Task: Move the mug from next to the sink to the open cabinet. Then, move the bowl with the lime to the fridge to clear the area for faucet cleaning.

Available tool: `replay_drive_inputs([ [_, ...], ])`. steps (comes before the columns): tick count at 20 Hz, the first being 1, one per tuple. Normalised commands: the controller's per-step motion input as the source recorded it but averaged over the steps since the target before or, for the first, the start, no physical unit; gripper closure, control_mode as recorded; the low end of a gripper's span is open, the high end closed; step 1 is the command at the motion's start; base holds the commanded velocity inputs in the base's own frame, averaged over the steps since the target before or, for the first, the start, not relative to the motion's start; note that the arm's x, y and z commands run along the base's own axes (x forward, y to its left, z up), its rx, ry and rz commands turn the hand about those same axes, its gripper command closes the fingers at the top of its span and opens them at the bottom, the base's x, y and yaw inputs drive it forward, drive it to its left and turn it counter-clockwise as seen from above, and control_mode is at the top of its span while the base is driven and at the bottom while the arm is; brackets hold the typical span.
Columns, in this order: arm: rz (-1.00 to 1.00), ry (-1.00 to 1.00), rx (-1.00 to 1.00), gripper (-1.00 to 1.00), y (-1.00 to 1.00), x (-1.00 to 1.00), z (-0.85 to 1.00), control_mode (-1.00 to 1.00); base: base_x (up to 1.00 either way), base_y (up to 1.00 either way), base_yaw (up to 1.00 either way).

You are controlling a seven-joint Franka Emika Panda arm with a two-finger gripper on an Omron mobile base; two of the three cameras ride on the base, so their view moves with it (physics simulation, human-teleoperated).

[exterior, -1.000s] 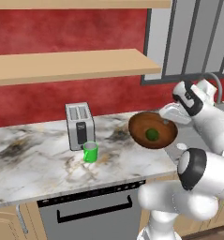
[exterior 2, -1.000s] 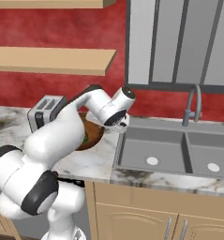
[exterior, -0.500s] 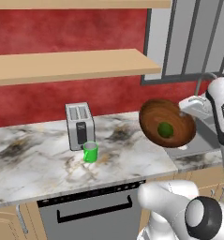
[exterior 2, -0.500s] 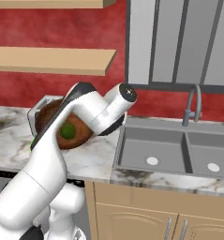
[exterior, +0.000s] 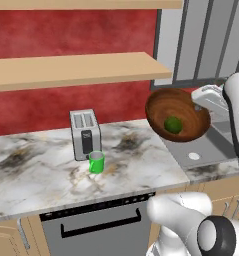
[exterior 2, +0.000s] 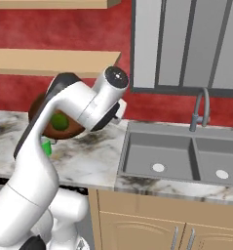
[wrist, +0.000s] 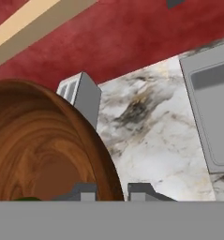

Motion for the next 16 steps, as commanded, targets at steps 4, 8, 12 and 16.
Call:
replay_drive_inputs([
  [4, 0.00, 0.00, 0.01, 1.00, 0.00, -0.09, 0.00, 1.00, -0.10, 0.00, 0.00],
  [8, 0.00, 0.00, 0.00, 1.00, 0.00, 0.00, 0.00, 1.00, -0.70, -0.06, -0.36],
  [12, 0.00, 0.00, 0.00, 1.00, 0.00, 0.00, 0.00, 1.00, -0.41, 0.00, -0.85],
  [16, 0.00, 0.00, 0.00, 1.00, 0.00, 0.00, 0.00, 1.00, -0.16, 0.00, -0.95],
])
